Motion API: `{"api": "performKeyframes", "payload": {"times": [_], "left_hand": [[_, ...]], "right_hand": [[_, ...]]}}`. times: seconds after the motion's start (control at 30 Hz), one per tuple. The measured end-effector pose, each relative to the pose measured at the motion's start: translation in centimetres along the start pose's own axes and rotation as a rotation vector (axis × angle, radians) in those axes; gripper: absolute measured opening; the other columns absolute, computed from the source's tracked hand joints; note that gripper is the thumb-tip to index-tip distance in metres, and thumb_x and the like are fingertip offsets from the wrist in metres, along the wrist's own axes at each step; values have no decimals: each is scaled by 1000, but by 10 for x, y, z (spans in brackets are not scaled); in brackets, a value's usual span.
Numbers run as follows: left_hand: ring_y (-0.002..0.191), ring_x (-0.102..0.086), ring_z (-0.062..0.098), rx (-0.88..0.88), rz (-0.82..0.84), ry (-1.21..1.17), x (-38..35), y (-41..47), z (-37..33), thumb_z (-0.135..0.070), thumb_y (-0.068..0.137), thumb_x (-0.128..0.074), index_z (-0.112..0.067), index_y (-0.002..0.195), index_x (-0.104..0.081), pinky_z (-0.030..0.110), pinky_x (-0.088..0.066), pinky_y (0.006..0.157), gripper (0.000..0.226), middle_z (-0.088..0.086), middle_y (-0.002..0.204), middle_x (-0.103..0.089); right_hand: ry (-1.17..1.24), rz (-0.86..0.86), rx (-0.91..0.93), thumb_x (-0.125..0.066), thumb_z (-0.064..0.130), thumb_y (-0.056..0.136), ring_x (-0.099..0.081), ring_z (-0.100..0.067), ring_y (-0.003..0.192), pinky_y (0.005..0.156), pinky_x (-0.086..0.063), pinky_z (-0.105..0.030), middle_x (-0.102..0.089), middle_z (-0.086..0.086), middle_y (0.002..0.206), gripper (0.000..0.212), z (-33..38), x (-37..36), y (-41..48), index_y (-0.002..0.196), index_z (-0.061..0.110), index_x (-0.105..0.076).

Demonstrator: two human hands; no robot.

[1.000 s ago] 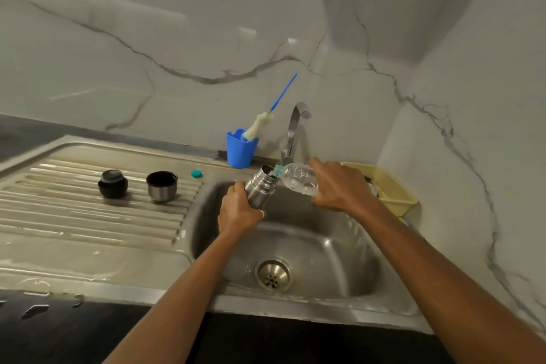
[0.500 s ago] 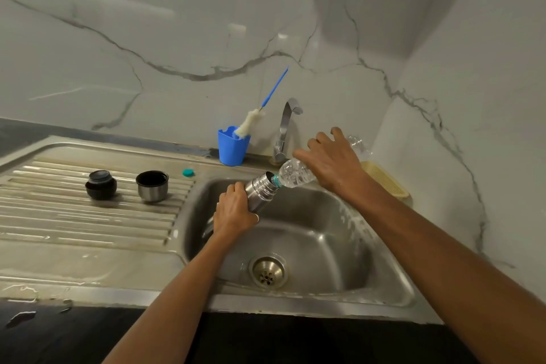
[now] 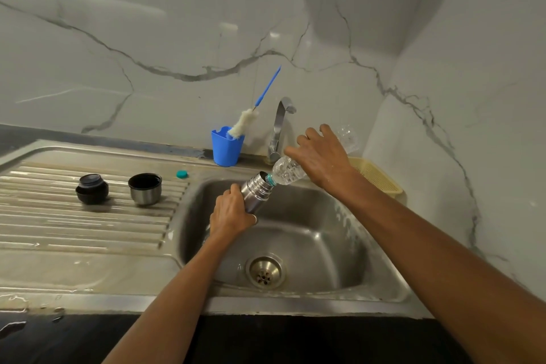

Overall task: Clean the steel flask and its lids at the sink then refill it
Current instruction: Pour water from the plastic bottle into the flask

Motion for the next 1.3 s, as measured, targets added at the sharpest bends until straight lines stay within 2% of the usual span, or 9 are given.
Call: {"api": "performKeyframes", "payload": {"times": [0.17, 0.37, 0.67, 0.8, 1.0, 1.3], "left_hand": [[108, -56, 28, -7, -4, -12, -1, 1, 0, -26, 69, -88, -12, 123, -46, 43, -51, 84, 70, 9, 121, -56], [106, -54, 25, -19, -21, -11, -3, 1, 1, -25, 69, -89, -12, 123, -46, 37, -47, 80, 70, 9, 121, -56], [108, -55, 27, -17, -9, -21, -2, 1, 2, -26, 69, -89, -11, 123, -45, 43, -53, 86, 71, 9, 121, -56], [106, -56, 27, -26, -16, -29, -3, 2, 3, -25, 69, -89, -11, 122, -46, 44, -54, 87, 71, 9, 120, -56], [104, -56, 26, -26, -20, -33, -4, 3, 5, -25, 69, -89, -11, 122, -46, 38, -51, 82, 70, 9, 119, -57], [103, -57, 25, -28, -27, -37, -4, 3, 6, -24, 67, -90, -12, 121, -46, 39, -53, 82, 71, 8, 118, -58]], "right_hand": [[-19, -10, 15, -75, 21, 91, -56, -27, 113, 101, -36, -45, -66, -4, 113, 37, 1, 6, 5, 124, 29, -58], [-38, -6, 45, -74, 26, 93, -54, -27, 117, 105, -34, -47, -64, -4, 119, 40, 3, 13, 5, 129, 30, -58], [-54, 7, 35, -79, 27, 88, -54, -26, 117, 108, -31, -52, -64, -4, 118, 42, 5, 14, 6, 125, 31, -60], [-87, 8, 51, -79, 30, 88, -51, -27, 121, 108, -31, -52, -62, -4, 124, 47, 6, 16, 8, 130, 32, -57], [-123, 28, 57, -78, 32, 89, -49, -28, 122, 109, -29, -52, -62, -4, 124, 48, 7, 18, 9, 131, 32, -55], [-155, 52, 75, -77, 30, 89, -48, -28, 123, 110, -28, -52, -61, -3, 125, 50, 8, 22, 11, 132, 32, -52]]}}
Point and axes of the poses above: each hand's wrist, its own y-axis towards the middle knuckle, its own x-axis out of the back of the hand, z = x × y, the point moved 1 cm from there along y, towards the middle knuckle
